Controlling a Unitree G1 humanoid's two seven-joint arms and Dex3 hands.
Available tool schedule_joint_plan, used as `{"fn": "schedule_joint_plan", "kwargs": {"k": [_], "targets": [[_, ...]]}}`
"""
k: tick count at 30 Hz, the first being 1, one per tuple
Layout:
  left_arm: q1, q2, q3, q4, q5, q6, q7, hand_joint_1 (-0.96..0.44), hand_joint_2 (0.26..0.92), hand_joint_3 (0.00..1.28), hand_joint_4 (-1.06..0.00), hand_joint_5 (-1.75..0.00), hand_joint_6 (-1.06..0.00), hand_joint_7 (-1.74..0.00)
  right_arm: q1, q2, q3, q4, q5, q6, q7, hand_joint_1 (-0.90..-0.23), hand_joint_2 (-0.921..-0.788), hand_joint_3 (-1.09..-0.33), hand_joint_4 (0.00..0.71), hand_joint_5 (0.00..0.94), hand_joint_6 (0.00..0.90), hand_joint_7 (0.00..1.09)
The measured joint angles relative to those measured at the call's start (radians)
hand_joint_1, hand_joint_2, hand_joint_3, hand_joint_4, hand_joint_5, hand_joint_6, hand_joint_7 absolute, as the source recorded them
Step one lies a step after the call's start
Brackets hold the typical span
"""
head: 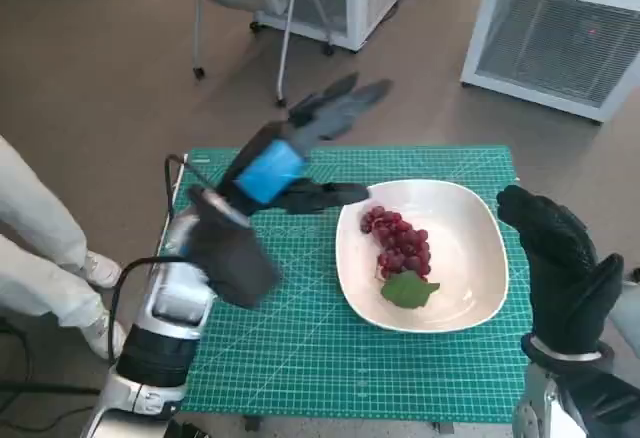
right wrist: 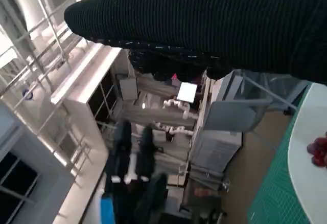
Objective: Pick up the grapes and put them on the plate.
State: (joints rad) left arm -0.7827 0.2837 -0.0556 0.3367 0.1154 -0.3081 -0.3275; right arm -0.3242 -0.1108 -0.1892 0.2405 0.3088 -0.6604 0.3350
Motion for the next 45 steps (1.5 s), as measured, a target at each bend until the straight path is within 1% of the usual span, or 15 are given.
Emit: {"fn": "schedule_joint_plan", "kwargs": {"k": [8, 11, 13, 16, 21, 28, 32, 37, 45], "targets": [[0.093, -0.026, 0.139, 0.045, -0.335, 0.002, -0.190, -0.47, 0.921, 0.20, -0.09, 0.00, -0.20, 0.00, -0.012, 0.000, 0.003, -0.004, 0.000, 0.001, 0.000, -0.472, -0.921, -0.526, 0.671, 0.012, 0.324, 0.68], [0.154, -0.035, 0.200, 0.048, -0.444, 0.002, -0.240, -0.45, 0.921, 0.22, -0.10, -0.01, -0.19, 0.00, -0.011, -0.001, 0.004, -0.004, 0.001, 0.007, 0.000, -0.473, -0.921, -0.526, 0.672, 0.012, 0.324, 0.68], [0.193, -0.039, 0.226, 0.049, -0.482, 0.001, -0.257, -0.44, 0.921, 0.22, -0.10, -0.01, -0.19, 0.00, -0.010, -0.002, 0.003, -0.004, 0.002, 0.010, 0.000, -0.473, -0.921, -0.526, 0.672, 0.012, 0.324, 0.68], [0.230, -0.043, 0.242, 0.052, -0.500, 0.001, -0.267, -0.44, 0.921, 0.22, -0.11, -0.01, -0.19, 0.00, -0.010, -0.004, 0.001, -0.004, 0.002, 0.014, 0.000, -0.473, -0.921, -0.526, 0.673, 0.012, 0.325, 0.68], [0.245, -0.046, 0.250, 0.045, -0.506, -0.002, -0.272, -0.43, 0.921, 0.24, -0.14, -0.02, -0.21, -0.01, -0.013, -0.002, 0.006, -0.004, 0.002, 0.019, 0.001, -0.473, -0.921, -0.526, 0.673, 0.012, 0.325, 0.68], [0.322, -0.062, 0.245, -0.057, -0.505, -0.009, -0.249, -0.42, 0.921, 0.26, -0.17, -0.03, -0.23, -0.03, -0.015, -0.004, 0.010, -0.002, 0.003, 0.025, 0.005, -0.471, -0.921, -0.529, 0.672, 0.011, 0.323, 0.68], [0.354, -0.069, 0.235, -0.081, -0.505, 0.004, -0.249, -0.38, 0.921, 0.25, -0.17, -0.02, -0.23, -0.03, -0.015, -0.004, 0.010, -0.002, 0.005, 0.030, 0.011, -0.471, -0.921, -0.530, 0.672, 0.011, 0.322, 0.68], [0.365, -0.071, 0.229, -0.086, -0.505, 0.022, -0.248, -0.32, 0.921, 0.22, -0.15, -0.01, -0.22, -0.02, -0.016, -0.005, 0.010, -0.002, 0.006, 0.040, 0.015, -0.471, -0.921, -0.530, 0.670, 0.010, 0.320, 0.69], [0.370, -0.073, 0.226, -0.113, -0.505, 0.031, -0.241, -0.32, 0.921, 0.18, -0.13, 0.00, -0.21, -0.01, -0.021, -0.009, 0.010, -0.002, 0.011, 0.049, 0.026, -0.470, -0.921, -0.531, 0.667, 0.008, 0.317, 0.69]]}}
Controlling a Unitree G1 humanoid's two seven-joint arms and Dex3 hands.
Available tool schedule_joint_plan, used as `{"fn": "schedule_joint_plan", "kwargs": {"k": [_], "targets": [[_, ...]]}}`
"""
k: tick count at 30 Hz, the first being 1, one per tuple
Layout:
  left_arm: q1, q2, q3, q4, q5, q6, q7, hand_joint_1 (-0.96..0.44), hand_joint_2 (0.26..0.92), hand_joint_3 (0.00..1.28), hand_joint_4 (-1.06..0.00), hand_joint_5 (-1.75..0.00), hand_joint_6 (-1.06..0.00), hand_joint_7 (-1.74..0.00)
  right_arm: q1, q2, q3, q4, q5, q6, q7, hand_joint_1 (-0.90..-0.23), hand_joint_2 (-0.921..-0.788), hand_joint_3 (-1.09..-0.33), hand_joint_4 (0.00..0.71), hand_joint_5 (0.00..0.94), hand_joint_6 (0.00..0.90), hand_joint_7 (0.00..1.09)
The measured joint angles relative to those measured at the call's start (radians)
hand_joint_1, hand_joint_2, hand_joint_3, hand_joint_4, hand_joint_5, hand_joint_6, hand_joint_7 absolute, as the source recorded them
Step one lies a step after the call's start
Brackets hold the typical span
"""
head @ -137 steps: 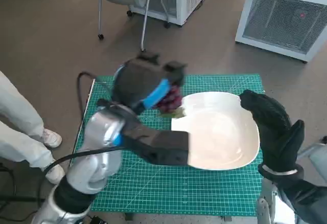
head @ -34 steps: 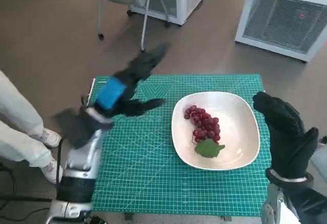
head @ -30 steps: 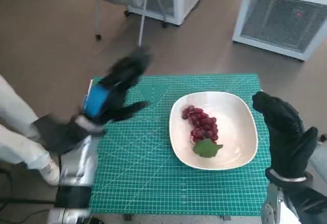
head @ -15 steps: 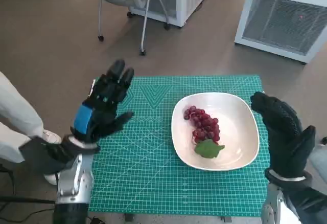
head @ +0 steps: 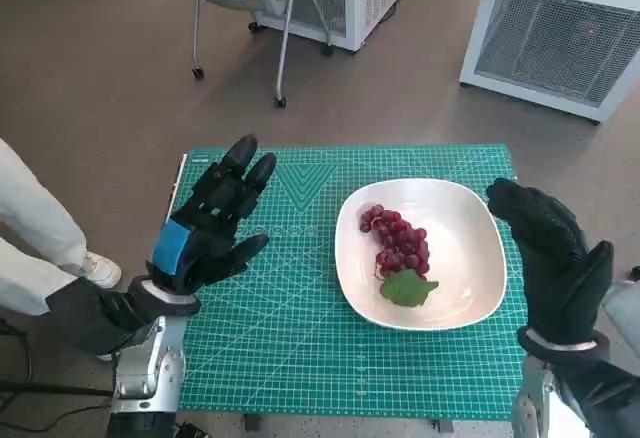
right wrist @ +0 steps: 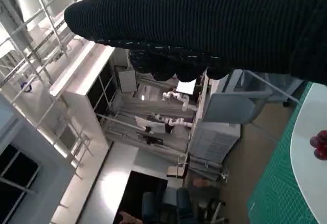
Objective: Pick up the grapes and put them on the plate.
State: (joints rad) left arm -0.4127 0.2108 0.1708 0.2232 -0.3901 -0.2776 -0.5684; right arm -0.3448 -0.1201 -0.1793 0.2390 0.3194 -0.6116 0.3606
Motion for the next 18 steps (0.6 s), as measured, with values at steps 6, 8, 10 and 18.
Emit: {"fn": "schedule_joint_plan", "kwargs": {"k": [6, 8, 10, 18], "targets": [[0.006, -0.003, -0.003, -0.006, 0.000, 0.000, 0.002, -0.33, 0.921, 0.18, -0.13, 0.00, -0.21, -0.02, -0.005, -0.001, 0.000, 0.000, 0.001, 0.006, 0.008, -0.470, -0.921, -0.530, 0.668, 0.008, 0.316, 0.70], [0.011, -0.005, -0.003, -0.008, 0.000, 0.000, 0.003, -0.33, 0.921, 0.17, -0.13, 0.00, -0.21, -0.02, -0.006, -0.001, -0.001, 0.000, 0.004, 0.007, 0.010, -0.470, -0.921, -0.530, 0.669, 0.009, 0.316, 0.70], [0.017, -0.007, -0.004, -0.012, 0.001, 0.000, 0.006, -0.33, 0.921, 0.17, -0.13, 0.00, -0.21, -0.01, -0.006, -0.002, -0.001, 0.000, 0.008, 0.007, 0.012, -0.470, -0.921, -0.530, 0.670, 0.009, 0.316, 0.70], [0.042, -0.017, -0.006, -0.037, 0.001, 0.000, 0.014, -0.34, 0.921, 0.18, -0.14, -0.01, -0.20, -0.01, -0.007, -0.003, -0.002, -0.001, 0.011, 0.008, 0.016, -0.469, -0.921, -0.531, 0.669, 0.008, 0.314, 0.70]]}}
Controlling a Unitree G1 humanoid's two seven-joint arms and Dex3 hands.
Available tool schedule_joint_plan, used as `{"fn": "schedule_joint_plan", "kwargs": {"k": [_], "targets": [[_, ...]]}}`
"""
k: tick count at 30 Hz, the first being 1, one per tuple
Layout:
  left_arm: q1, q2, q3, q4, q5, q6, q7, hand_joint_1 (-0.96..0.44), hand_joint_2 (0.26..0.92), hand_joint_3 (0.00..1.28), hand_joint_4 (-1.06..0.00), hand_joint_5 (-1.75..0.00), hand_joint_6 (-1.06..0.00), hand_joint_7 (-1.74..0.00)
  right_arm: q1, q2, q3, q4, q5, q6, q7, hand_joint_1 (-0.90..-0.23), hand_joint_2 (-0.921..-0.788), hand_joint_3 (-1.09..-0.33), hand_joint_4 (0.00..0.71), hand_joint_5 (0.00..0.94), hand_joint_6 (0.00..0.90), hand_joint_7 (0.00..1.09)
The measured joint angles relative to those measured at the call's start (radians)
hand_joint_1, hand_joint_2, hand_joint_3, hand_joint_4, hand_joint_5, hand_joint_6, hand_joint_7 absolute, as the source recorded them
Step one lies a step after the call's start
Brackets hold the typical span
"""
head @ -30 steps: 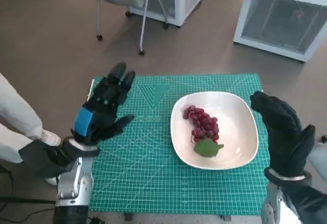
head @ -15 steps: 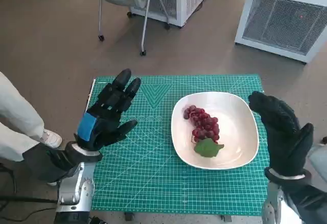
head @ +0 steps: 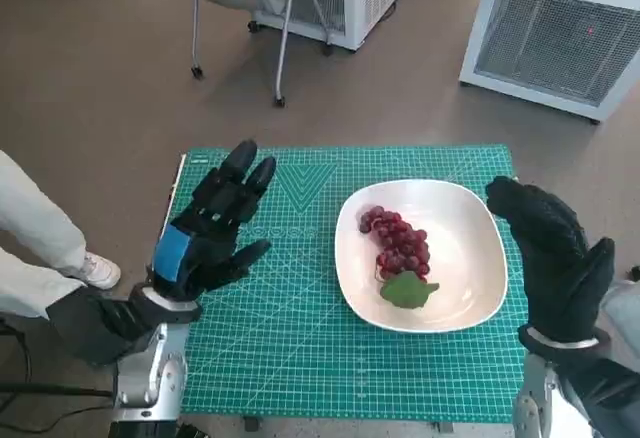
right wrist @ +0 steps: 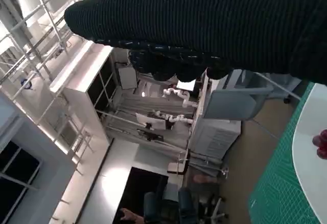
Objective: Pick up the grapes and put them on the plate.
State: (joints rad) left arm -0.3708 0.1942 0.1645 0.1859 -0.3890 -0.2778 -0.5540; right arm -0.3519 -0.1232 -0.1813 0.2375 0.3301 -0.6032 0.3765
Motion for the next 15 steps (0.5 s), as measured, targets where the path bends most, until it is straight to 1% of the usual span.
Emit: {"fn": "schedule_joint_plan", "kwargs": {"k": [15], "targets": [[0.048, -0.010, -0.001, -0.036, 0.000, -0.007, 0.004, -0.36, 0.921, 0.18, -0.15, -0.01, -0.20, -0.02, -0.001, -0.010, -0.001, 0.000, 0.001, 0.000, 0.004, -0.469, -0.921, -0.531, 0.669, 0.007, 0.302, 0.70]]}}
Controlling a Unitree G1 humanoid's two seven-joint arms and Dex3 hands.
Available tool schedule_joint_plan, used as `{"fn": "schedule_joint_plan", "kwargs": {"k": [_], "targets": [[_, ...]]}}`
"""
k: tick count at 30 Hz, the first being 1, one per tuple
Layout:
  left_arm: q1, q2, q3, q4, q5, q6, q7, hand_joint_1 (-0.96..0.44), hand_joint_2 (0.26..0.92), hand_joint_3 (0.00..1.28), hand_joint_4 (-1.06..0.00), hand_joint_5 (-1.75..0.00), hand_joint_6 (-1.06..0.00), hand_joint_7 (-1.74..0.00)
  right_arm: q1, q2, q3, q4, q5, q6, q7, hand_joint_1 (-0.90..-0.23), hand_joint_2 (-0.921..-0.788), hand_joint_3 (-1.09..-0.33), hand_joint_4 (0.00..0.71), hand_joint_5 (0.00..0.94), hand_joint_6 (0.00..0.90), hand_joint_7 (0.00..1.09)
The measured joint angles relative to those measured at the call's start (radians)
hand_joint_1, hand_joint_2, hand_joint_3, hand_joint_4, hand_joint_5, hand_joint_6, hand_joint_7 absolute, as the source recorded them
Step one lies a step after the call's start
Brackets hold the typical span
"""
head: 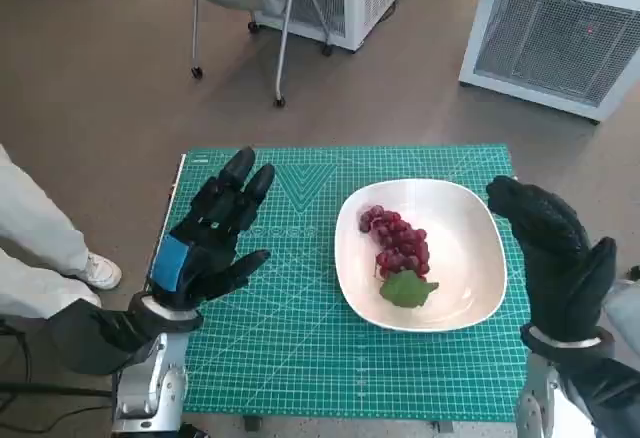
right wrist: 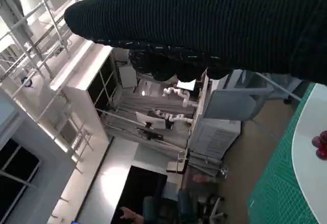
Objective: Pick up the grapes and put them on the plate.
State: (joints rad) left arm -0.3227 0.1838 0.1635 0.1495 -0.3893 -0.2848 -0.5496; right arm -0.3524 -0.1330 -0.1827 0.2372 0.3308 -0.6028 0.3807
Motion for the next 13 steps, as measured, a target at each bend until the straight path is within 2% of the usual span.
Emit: {"fn": "schedule_joint_plan", "kwargs": {"k": [13], "targets": [[0.025, -0.002, 0.000, -0.022, 0.000, -0.007, 0.004, -0.36, 0.921, 0.18, -0.15, -0.01, -0.20, -0.02, 0.000, 0.000, 0.008, 0.000, -0.001, 0.001, 0.000, -0.467, -0.921, -0.536, 0.666, 0.006, 0.295, 0.71]]}}
